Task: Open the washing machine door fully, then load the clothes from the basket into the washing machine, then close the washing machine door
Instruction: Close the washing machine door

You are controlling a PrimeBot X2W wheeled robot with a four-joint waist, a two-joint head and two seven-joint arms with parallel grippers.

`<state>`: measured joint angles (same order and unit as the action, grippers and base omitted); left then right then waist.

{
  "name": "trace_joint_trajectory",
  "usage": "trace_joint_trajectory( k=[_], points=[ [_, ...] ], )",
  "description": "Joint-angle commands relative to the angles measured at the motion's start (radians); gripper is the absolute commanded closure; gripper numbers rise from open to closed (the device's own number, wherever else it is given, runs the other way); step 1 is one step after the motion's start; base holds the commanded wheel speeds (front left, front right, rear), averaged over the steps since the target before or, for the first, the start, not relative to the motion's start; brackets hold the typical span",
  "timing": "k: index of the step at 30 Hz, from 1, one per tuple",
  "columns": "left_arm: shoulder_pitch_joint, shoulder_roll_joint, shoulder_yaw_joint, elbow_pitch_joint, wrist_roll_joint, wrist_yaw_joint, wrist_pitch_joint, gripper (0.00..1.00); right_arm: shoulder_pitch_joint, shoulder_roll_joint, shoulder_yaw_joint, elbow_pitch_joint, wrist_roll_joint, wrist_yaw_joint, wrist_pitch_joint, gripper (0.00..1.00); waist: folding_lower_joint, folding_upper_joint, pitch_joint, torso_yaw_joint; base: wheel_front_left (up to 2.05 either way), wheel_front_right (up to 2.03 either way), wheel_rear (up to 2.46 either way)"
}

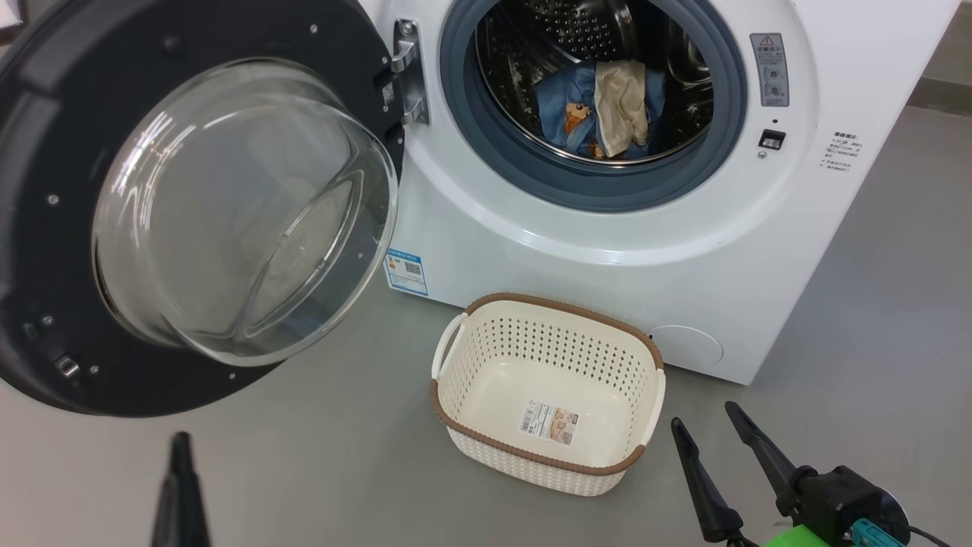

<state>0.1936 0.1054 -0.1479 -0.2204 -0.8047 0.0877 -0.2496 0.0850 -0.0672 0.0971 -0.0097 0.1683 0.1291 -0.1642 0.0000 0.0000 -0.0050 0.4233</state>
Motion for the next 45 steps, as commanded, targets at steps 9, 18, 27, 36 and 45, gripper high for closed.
trace_joint_trajectory(
  k=[9,18,27,36,45],
  points=[
    [-0.059,-0.050,0.197,-0.119,-0.729,-0.214,-0.006,1.00,-0.027,-0.008,0.017,-0.037,-0.013,0.002,0.002,0.00,0.0000,0.0000,0.004,0.005,0.00,0.00,0.00],
    [-0.157,-0.028,0.429,-0.186,-1.007,-0.218,0.046,1.00,-0.023,-0.009,0.002,-0.062,-0.020,0.002,0.014,0.00,0.0000,0.0000,0.027,0.030,0.00,0.00,0.00],
    [-0.335,0.134,0.624,0.028,-1.116,-0.218,0.151,1.00,-0.030,-0.037,-0.007,-0.096,-0.018,0.002,0.032,0.00,0.0000,0.0000,0.067,0.048,0.00,0.00,0.00],
    [-0.507,0.330,0.653,0.334,-1.171,-0.156,0.246,1.00,-0.050,-0.069,0.011,-0.128,-0.014,0.002,0.056,0.00,0.0000,0.0000,0.109,0.036,0.00,0.00,0.00],
    [-0.611,0.435,0.597,0.544,-1.172,-0.088,0.343,1.00,-0.066,-0.113,0.021,-0.152,0.000,0.002,0.077,0.00,0.0000,0.0000,0.166,0.014,0.00,0.00,0.00]
  ],
)
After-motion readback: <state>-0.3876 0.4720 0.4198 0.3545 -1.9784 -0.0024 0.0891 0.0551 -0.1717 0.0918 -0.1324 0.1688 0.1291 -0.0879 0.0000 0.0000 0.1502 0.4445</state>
